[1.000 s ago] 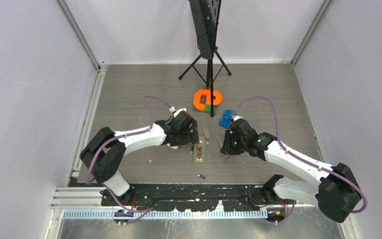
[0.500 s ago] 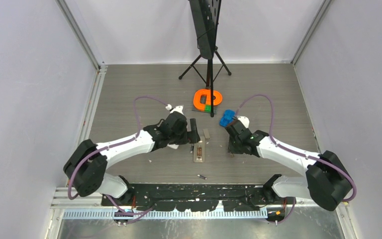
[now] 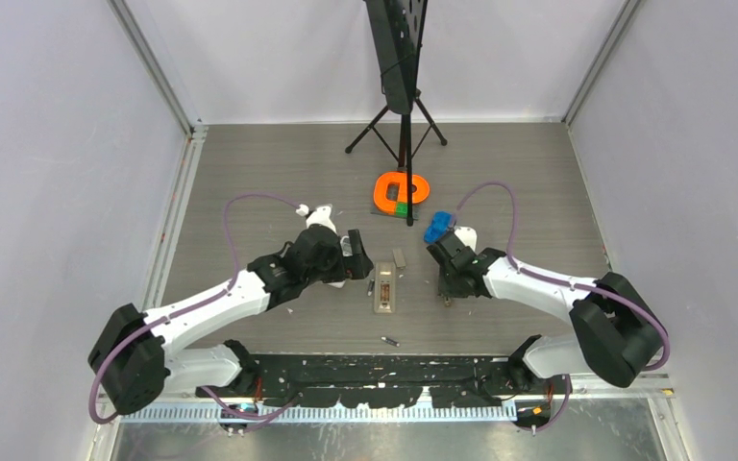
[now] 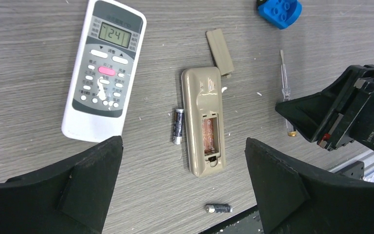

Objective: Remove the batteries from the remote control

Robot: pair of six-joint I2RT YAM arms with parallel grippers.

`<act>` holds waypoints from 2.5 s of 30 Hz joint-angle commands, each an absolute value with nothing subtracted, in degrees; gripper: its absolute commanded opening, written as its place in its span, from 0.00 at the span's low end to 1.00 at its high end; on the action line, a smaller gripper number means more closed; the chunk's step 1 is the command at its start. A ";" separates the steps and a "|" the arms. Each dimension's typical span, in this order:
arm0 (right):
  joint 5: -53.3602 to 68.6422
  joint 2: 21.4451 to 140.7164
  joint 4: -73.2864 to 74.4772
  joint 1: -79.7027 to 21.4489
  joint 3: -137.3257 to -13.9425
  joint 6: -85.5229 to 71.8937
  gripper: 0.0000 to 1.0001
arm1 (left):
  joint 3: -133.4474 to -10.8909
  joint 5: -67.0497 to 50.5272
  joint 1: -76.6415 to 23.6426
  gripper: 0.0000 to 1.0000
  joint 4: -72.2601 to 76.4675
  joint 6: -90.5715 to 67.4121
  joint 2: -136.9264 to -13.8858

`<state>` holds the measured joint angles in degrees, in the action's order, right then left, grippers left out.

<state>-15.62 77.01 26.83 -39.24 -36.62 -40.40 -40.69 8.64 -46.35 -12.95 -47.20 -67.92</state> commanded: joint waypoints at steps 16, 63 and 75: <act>2.92 59.67 25.56 -39.35 -37.45 -39.06 0.67 | -38.81 15.01 -44.55 1.00 -16.42 -45.65 -62.38; 13.86 75.81 12.80 -57.65 -38.87 -38.86 0.66 | -41.20 9.01 -36.25 1.00 -23.08 -41.65 -68.86; 21.07 84.62 10.06 -61.00 -39.10 -40.05 0.57 | -44.40 9.17 -36.30 1.00 -23.91 -37.80 -73.29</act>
